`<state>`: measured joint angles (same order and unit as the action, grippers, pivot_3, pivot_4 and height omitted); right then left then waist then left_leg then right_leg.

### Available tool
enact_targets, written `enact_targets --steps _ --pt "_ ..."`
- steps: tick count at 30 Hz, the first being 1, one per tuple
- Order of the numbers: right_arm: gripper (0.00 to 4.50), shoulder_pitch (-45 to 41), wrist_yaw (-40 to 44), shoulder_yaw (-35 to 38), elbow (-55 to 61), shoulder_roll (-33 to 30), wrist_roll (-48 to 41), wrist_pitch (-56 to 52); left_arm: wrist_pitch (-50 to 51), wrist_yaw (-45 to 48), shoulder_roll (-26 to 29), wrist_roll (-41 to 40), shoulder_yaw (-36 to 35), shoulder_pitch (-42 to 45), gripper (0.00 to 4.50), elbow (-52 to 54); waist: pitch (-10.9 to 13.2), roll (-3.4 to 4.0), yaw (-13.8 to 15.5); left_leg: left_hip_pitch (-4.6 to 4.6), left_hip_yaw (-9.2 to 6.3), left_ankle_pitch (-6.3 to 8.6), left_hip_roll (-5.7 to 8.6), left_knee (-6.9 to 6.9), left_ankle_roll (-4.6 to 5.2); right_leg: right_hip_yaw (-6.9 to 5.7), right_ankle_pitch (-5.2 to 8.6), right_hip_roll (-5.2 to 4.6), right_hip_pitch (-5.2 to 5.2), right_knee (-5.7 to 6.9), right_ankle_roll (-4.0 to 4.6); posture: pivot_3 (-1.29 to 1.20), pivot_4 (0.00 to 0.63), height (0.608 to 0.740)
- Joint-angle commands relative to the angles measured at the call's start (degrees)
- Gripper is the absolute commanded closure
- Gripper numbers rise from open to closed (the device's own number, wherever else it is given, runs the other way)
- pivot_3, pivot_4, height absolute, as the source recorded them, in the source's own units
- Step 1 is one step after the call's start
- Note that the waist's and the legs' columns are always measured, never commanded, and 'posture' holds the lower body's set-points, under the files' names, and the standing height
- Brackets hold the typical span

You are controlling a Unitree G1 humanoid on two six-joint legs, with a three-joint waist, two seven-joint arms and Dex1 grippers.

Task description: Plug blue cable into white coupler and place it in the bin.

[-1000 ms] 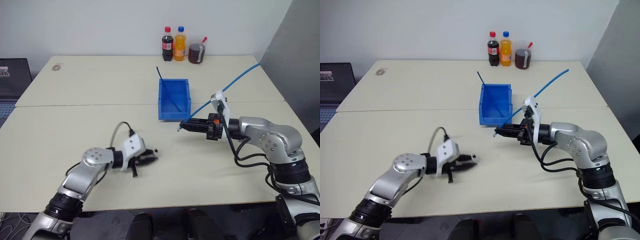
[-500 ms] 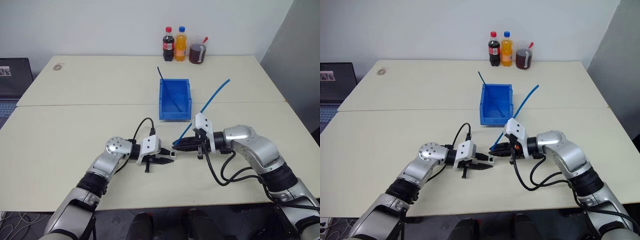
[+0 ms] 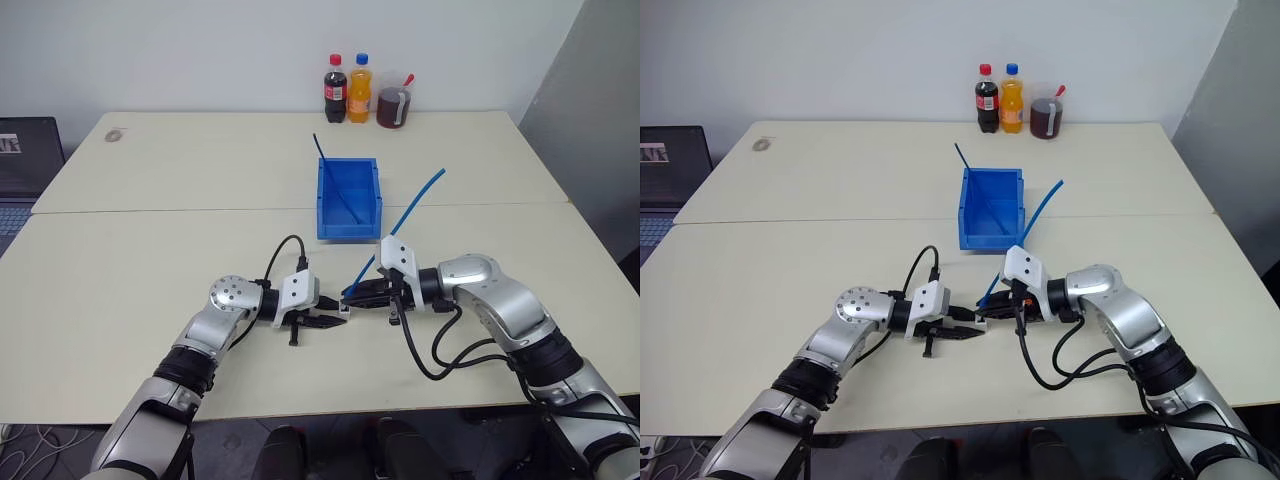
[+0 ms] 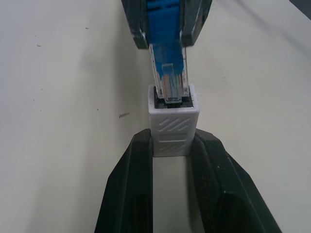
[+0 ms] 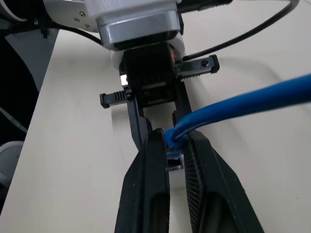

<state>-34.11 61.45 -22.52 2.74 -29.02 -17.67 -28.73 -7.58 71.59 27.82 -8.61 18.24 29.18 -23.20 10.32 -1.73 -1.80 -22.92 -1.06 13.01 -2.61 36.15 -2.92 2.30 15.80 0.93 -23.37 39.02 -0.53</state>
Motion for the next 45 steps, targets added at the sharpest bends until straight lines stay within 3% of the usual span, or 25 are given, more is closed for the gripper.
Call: enact_targets --steps 1,12,20,27,34,35,41,45 --pt "4.34 0.1 1.7 -0.6 -0.6 0.1 1.9 3.1 1.5 0.0 0.0 0.2 -0.4 -1.1 3.74 2.2 0.0 0.0 0.0 0.0 0.0 0.0 0.0 0.0 0.0 0.0 0.0 0.0 0.0 0.0 0.0 0.0 0.15 0.74" --pt "4.34 -1.6 2.3 -2.1 -5.9 1.2 7.2 8.5 2.5 0.2 0.3 0.3 -1.0 -1.9 3.74 3.7 0.0 0.0 -0.1 0.04 0.0 0.0 -0.01 0.0 0.0 0.0 0.0 0.01 0.02 0.02 0.0 0.0 0.15 0.74" --pt "4.34 -3.1 3.6 -3.9 -5.7 1.4 9.1 6.5 2.3 0.1 0.2 0.6 -1.4 -1.8 3.74 3.6 0.0 0.02 -0.2 0.11 -0.06 0.0 -0.03 0.0 0.0 -0.02 0.0 0.03 0.06 0.09 0.01 0.0 0.15 0.74" --pt "4.34 3.5 2.3 -6.9 -7.0 1.8 11.6 6.8 2.2 -0.8 0.0 1.2 -0.9 -2.8 3.74 5.2 -0.3 -0.01 -0.1 0.18 -0.02 0.0 -0.03 0.0 0.0 0.01 0.0 0.03 0.14 0.06 0.01 0.0 0.15 0.74" --pt "4.34 3.9 -2.1 0.7 -4.1 4.5 5.6 -1.1 3.2 -3.2 0.5 0.6 -2.8 -4.0 3.74 7.8 -0.7 0.0 -0.2 0.33 0.0 0.0 -0.05 -0.04 0.01 0.03 0.01 0.05 0.23 0.07 0.02 0.0 0.15 0.74" --pt "4.34 3.4 -2.8 2.9 -3.3 5.2 3.4 -4.1 4.5 -3.3 0.6 -0.2 -3.4 -4.2 3.04 8.9 -0.7 -0.01 -0.3 0.34 0.01 0.0 -0.05 -0.04 0.01 0.05 0.01 0.05 0.23 0.08 0.02 0.0 0.15 0.74" --pt "4.34 -3.7 -6.4 15.2 3.2 6.4 -10.1 -24.4 14.7 -6.7 4.4 -5.6 -9.8 -7.7 1.68 22.8 -0.6 0.04 -0.1 0.06 -0.14 0.0 -0.06 0.03 0.0 0.07 -0.01 0.01 0.1 0.07 0.04 0.0 0.15 0.74" --pt "4.34 -15.1 -11.0 23.1 -4.6 8.9 -15.4 -33.4 23.3 -11.7 6.6 -9.2 -14.9 -9.3 0.92 32.6 -0.4 0.17 -0.7 0.03 -0.16 0.0 -0.07 0.02 0.0 0.08 -0.01 0.02 0.03 0.11 0.04 0.0 0.15 0.74"
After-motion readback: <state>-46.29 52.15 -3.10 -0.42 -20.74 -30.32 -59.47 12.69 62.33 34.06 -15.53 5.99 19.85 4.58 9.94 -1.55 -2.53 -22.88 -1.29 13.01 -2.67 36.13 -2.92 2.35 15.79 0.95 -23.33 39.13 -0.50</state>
